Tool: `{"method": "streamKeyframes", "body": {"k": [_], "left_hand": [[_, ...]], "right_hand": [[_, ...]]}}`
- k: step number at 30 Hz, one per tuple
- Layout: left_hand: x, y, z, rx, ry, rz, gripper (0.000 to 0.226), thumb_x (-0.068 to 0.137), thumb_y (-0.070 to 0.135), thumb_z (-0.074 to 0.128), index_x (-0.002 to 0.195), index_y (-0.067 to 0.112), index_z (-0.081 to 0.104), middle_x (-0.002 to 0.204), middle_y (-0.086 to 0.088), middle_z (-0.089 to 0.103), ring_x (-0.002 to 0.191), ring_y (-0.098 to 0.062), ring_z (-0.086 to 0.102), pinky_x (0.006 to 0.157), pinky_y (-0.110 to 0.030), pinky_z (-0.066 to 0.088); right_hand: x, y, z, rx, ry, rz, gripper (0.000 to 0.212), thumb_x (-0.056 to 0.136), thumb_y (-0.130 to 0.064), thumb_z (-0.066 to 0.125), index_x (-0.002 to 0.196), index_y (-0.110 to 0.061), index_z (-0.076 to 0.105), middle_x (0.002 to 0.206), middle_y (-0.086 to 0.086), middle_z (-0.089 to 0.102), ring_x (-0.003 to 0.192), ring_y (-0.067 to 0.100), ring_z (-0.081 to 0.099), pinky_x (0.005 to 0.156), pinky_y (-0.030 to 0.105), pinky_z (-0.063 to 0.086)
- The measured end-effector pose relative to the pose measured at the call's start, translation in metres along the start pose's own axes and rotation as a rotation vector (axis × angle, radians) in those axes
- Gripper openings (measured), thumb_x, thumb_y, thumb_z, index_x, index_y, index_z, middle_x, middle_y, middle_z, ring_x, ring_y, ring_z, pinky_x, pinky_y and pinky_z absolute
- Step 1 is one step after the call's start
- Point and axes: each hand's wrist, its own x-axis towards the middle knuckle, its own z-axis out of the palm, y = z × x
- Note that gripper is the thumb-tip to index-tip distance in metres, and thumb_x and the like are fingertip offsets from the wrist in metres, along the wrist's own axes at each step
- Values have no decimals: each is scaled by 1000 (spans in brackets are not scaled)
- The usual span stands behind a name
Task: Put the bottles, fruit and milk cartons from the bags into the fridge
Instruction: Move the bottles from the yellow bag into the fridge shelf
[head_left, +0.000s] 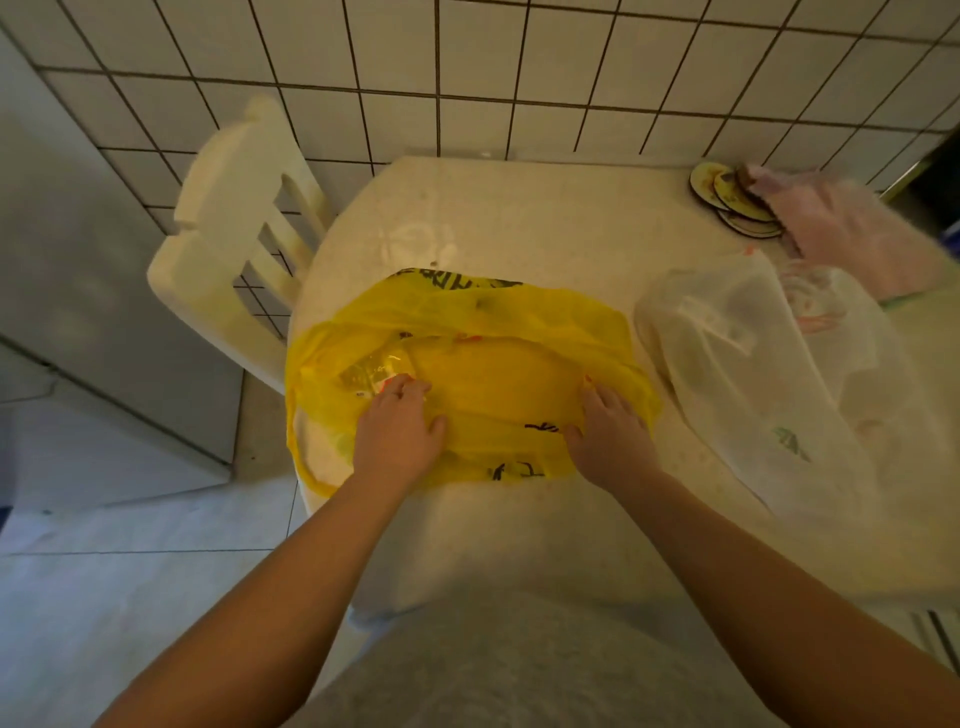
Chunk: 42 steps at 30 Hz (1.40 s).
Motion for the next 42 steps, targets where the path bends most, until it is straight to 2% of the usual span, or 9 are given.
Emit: {"method": "streamKeyframes", "body": {"k": [7,11,14,16,20,27,33,39,42], "left_hand": [[17,5,5,191,-15,-193,58,92,50,58,140,22,41,155,-10,29,125,-45,44,89,-47,49],[23,6,7,173,13,-211,49,96,49,54,134,20,44,155,-14,27,117,-46,54,79,-45,51],[28,11,9,139,-33,-261,46,97,49,53,128,16,47,149,-18,31,108,-44,60,78,-44,49],[27,16,15,113,-95,-297,54,93,44,61,135,18,39,158,-20,16,113,-45,60,80,-45,50],[21,20,25,75,-142,-299,75,91,26,63,150,23,17,164,-19,-13,122,-50,53,81,-47,53],[8,15,25,-37,-145,-306,84,80,22,77,142,27,21,164,-15,-16,118,-44,57,74,-40,52],[-7,15,37,-73,-145,-287,120,82,19,79,153,37,-16,163,-21,-18,109,-43,64,69,-42,54],[-20,15,40,-179,-149,-305,116,88,4,65,147,48,-24,163,-27,-10,106,-43,65,76,-47,58],[-27,19,30,-238,-141,-291,113,86,4,63,149,49,-20,162,-27,-9,91,-36,67,71,-46,60]], "right_hand": [[26,11,2,-140,-2,125,69,94,-45,51,152,-21,25,150,12,32,133,40,37,101,50,41],[31,25,8,48,-85,258,62,93,-43,55,141,-17,27,139,16,43,123,43,51,89,49,46],[30,30,13,49,-56,318,74,85,-52,65,136,-10,32,137,16,46,124,42,51,91,49,47],[29,29,16,-30,-10,312,80,78,-52,72,134,-6,36,134,14,43,123,40,49,91,49,48],[32,24,20,136,-95,363,77,82,-24,68,140,-5,21,133,18,50,119,41,56,86,45,49],[35,25,26,275,-140,401,86,83,-12,63,147,-12,7,129,23,55,115,41,59,87,44,50],[25,26,34,236,-68,323,69,87,-2,55,145,-9,18,134,27,51,121,45,55,94,49,47],[16,31,41,245,-32,308,68,89,-2,49,146,-18,16,127,27,54,114,46,57,87,50,48],[7,35,43,162,64,247,69,87,-5,54,145,-24,20,126,21,48,110,46,57,82,50,49]]}}
